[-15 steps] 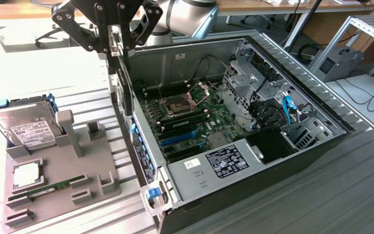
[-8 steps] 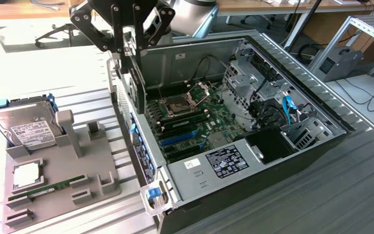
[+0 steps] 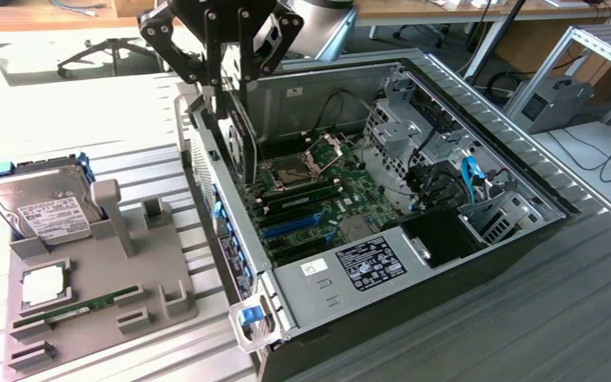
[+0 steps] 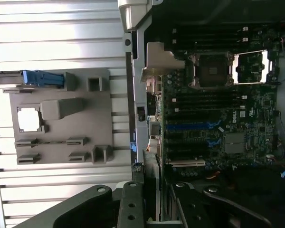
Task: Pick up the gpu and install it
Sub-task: 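Pick up the gpu and move the gpu toward the slot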
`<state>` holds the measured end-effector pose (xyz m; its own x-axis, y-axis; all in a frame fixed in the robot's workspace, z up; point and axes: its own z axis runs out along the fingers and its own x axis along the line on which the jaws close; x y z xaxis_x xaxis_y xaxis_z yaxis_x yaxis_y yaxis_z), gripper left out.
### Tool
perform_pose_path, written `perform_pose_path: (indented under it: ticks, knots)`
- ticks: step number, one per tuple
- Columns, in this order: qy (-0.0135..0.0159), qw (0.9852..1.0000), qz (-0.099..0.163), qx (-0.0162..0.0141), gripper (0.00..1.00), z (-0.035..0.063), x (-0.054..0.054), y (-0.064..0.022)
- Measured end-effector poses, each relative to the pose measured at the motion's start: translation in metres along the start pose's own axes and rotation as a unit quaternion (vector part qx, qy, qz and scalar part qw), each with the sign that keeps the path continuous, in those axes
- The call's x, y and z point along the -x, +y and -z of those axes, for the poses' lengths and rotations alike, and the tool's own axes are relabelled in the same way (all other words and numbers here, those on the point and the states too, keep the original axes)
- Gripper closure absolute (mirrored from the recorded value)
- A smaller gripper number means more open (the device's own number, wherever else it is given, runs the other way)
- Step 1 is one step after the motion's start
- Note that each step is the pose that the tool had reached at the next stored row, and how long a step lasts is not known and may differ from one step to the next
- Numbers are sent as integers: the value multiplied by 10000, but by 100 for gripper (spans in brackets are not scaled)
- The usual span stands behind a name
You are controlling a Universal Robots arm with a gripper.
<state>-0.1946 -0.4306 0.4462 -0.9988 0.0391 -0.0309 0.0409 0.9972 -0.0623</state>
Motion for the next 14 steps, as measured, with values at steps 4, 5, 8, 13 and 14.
perform_pose_path:
  ticks: [4,5,8,13,14]
  knots:
    - [0,10000,0,-6,74,-11,91,4]
    - [0,10000,1,-8,74,-14,117,5]
    - [0,10000,0,-11,74,-19,162,8]
    - [0,10000,1,-17,74,-31,254,12]
    - [0,10000,1,-18,74,-34,274,13]
